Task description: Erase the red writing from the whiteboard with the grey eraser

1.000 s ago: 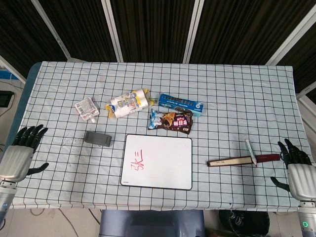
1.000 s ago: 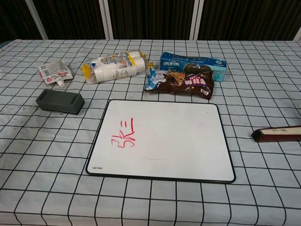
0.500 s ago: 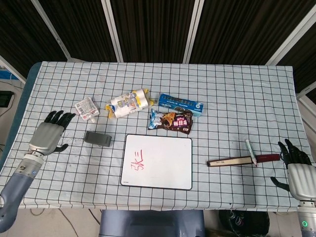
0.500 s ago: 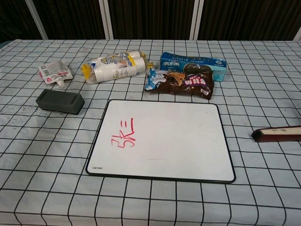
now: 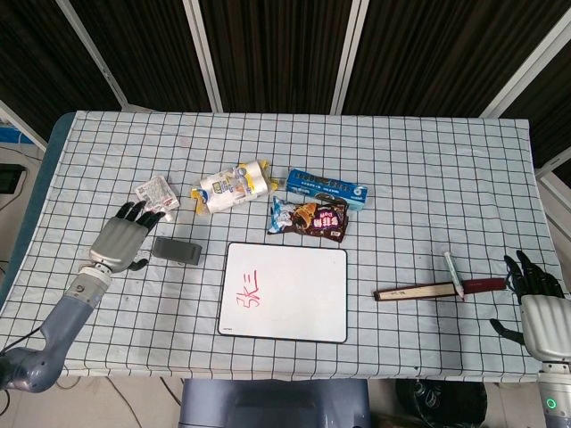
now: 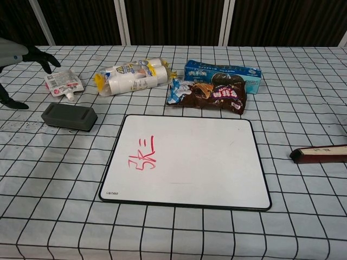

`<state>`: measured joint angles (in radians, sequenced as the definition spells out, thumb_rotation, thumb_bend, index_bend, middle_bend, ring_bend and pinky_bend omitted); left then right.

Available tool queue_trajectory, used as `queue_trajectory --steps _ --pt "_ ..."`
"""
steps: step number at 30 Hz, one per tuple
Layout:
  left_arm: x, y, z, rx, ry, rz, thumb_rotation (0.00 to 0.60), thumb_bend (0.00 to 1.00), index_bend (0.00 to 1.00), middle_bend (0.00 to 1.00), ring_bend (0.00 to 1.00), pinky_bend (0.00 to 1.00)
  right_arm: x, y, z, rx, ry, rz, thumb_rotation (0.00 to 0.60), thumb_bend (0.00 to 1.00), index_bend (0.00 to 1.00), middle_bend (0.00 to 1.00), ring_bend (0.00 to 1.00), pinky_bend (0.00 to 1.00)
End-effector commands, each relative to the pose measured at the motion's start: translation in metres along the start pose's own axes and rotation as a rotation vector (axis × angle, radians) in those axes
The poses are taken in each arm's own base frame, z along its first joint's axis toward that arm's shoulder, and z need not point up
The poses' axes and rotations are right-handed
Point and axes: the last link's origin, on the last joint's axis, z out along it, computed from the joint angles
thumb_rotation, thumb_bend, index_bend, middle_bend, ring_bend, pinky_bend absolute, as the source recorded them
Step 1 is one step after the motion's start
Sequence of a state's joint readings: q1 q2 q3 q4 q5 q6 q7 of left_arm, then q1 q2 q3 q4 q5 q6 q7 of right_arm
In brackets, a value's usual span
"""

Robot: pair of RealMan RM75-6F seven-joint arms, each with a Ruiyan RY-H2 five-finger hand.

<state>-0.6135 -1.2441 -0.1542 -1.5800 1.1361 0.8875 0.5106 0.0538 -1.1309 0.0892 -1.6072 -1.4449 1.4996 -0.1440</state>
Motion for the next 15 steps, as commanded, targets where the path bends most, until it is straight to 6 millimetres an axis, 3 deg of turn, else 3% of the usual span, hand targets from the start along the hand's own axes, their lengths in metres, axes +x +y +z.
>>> queue_trajectory --steps 1,15 --pt "-0.005 0.005 0.006 -0.020 -0.004 0.018 0.600 0.16 0.20 0.23 0.03 0.11 0.000 0.000 0.000 0.000 0.000 0.001 0.600 0.06 0.00 0.01 0.13 0.19" --pt "-0.021 0.024 0.029 -0.058 0.010 0.079 0.600 0.16 0.27 0.26 0.04 0.11 0.000 0.000 0.001 -0.006 -0.002 0.002 0.600 0.06 0.00 0.01 0.13 0.19"
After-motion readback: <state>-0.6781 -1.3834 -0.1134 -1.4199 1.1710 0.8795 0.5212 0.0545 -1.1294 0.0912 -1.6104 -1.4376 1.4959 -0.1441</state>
